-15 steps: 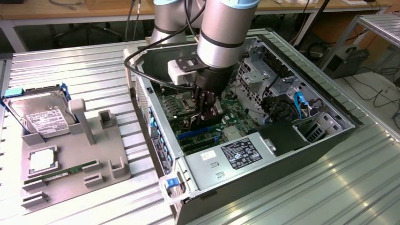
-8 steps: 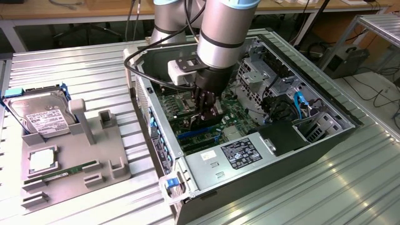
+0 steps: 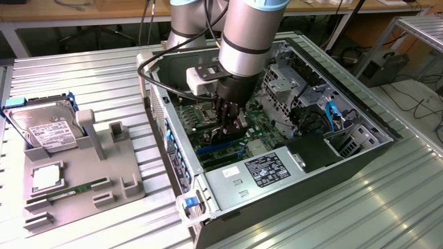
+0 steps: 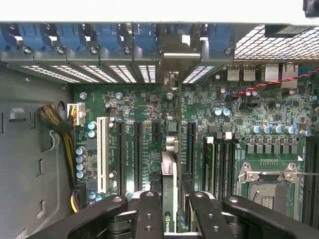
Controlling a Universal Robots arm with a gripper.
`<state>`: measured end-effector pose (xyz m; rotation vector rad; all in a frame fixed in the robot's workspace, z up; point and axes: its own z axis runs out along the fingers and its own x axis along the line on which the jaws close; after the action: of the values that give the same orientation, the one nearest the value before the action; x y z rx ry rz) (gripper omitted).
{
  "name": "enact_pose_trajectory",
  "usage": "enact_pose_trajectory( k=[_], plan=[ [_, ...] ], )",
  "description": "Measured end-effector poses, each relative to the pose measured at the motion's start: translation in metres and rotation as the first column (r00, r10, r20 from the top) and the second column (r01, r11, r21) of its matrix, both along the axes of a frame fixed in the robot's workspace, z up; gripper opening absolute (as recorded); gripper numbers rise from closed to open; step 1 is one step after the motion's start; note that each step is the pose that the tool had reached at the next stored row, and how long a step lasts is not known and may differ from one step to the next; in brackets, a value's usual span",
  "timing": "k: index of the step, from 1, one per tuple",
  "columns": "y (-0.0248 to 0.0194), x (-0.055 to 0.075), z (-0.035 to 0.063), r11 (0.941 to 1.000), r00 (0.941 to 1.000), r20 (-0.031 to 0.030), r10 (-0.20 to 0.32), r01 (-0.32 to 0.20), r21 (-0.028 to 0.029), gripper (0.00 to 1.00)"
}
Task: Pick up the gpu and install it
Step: 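Insert the gpu into the slot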
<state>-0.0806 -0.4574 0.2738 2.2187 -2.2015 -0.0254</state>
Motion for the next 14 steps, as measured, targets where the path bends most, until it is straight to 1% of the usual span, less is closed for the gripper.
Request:
enact_pose_trajectory(
  k=[7, 14],
  plan=[
    [0.0001, -0.0013, -0.0017, 0.9998, 0.9998, 0.0, -0.021, 0.021, -0.0002, 0.26],
    [0.0018, -0.0014, -0.0045, 0.9997, 0.9997, -0.0001, -0.023, 0.023, -0.0002, 0.26]
  ],
)
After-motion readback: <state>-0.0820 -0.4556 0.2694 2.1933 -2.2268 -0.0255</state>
